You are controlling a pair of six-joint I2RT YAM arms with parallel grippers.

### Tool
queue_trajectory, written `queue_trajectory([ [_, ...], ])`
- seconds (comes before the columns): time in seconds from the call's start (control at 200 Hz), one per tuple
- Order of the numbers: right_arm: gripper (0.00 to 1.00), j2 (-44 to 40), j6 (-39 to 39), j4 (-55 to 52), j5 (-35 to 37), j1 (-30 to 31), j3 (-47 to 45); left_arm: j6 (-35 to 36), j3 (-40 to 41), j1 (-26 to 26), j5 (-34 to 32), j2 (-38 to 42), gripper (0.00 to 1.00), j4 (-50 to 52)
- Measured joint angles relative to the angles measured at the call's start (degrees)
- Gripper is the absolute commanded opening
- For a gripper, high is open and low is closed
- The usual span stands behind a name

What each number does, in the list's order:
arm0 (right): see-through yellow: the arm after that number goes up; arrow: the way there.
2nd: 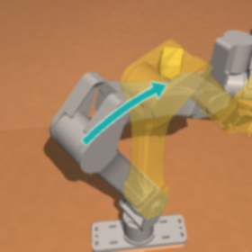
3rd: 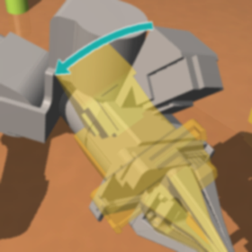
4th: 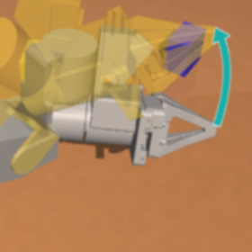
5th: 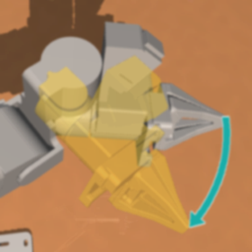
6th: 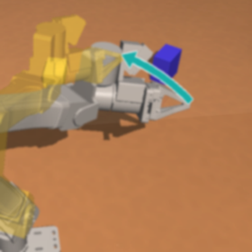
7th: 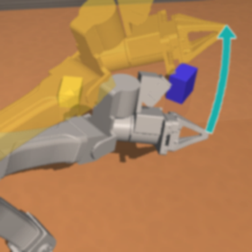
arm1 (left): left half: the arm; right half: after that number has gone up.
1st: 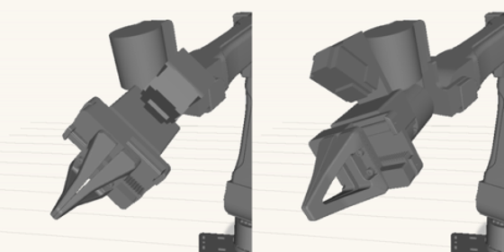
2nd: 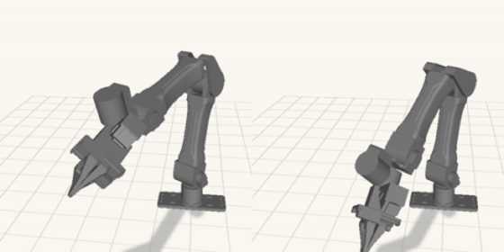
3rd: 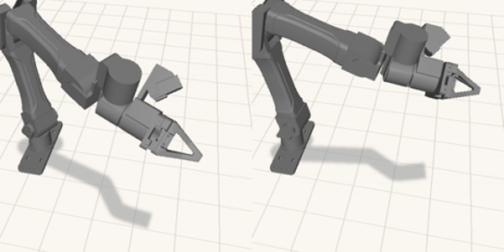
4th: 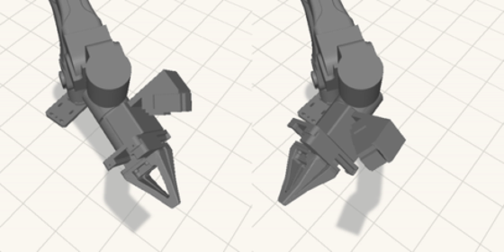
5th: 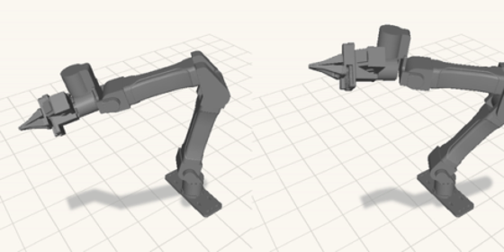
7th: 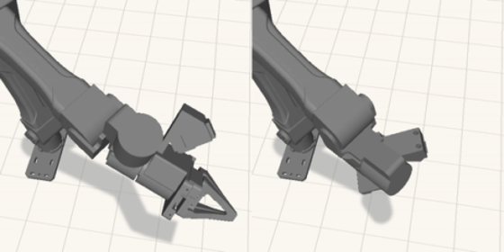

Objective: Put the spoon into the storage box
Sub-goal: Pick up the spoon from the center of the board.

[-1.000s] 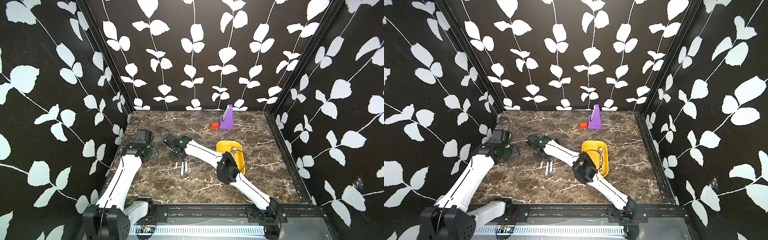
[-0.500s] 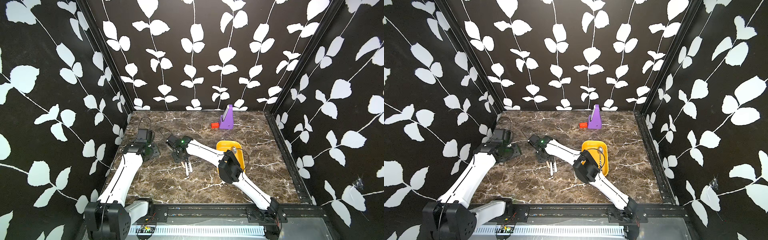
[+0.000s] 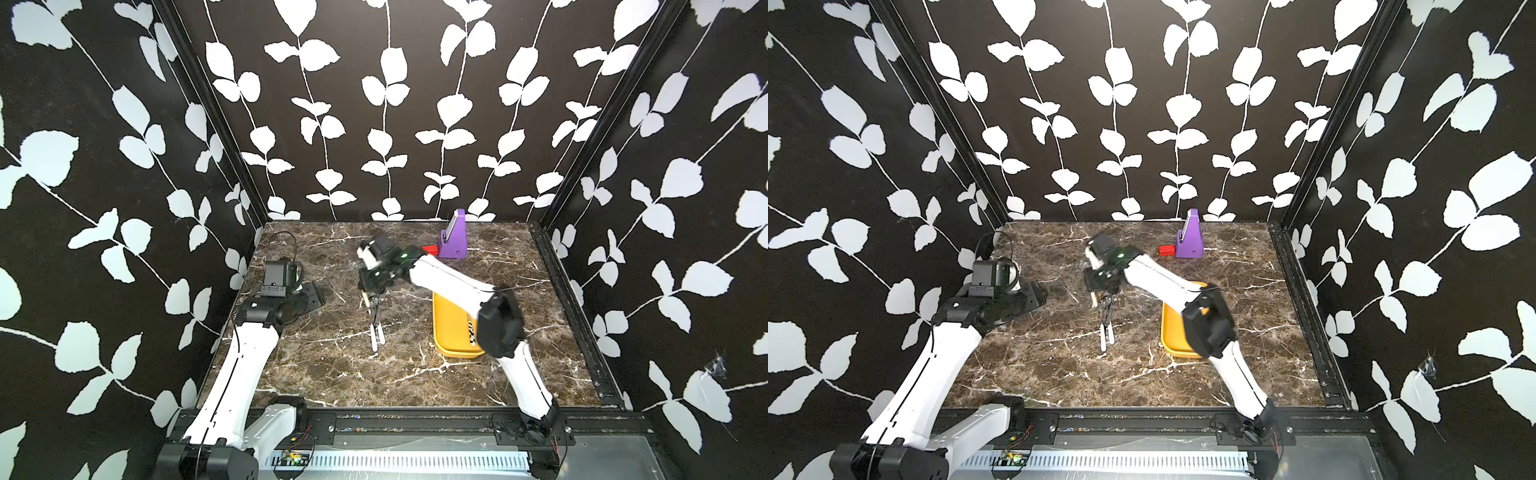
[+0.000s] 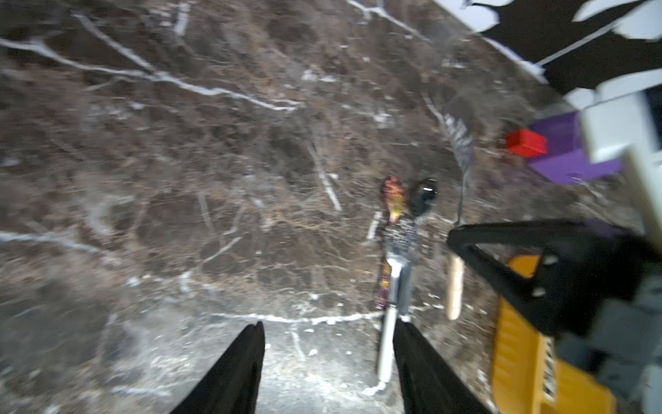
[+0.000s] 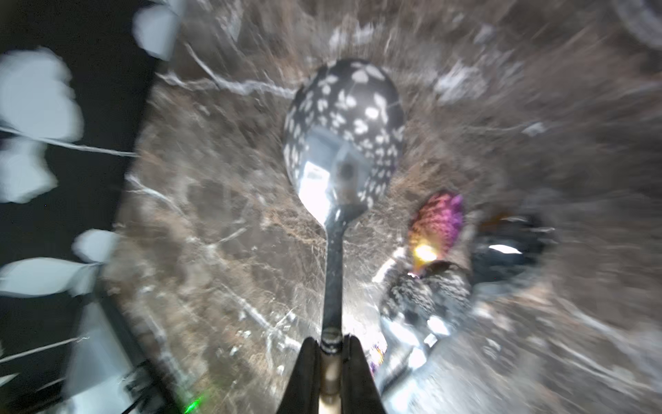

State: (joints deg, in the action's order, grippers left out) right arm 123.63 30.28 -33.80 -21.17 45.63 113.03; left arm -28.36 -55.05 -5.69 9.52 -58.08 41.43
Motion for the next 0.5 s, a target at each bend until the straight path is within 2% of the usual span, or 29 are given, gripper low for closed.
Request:
queue_trajectory([
  [0.175, 0.0, -13.1, -1.9, 9.5, -11.8, -9.7, -17.2, -0.1, -0.3, -0.3, 14.1, -1.9, 0.62, -8.1],
  [0.265, 0.0, -18.1, -2.7, 12.2, -15.6, -14.6, -25.1, 0.2, -0.9, -1.9, 18.1, -3.9, 0.64, -13.9],
  [0.37, 0.0, -22.5, -5.1, 11.8, -16.0, -17.5, -30.9, 0.2, -3.2, -5.1, 19.2, -8.3, 0.66, -19.7],
  [0.5, 0.0, -26.7, -9.9, 10.2, -13.8, -17.1, -34.6, -3.5, -11.7, -8.0, 20.7, -19.1, 0.66, -23.3],
])
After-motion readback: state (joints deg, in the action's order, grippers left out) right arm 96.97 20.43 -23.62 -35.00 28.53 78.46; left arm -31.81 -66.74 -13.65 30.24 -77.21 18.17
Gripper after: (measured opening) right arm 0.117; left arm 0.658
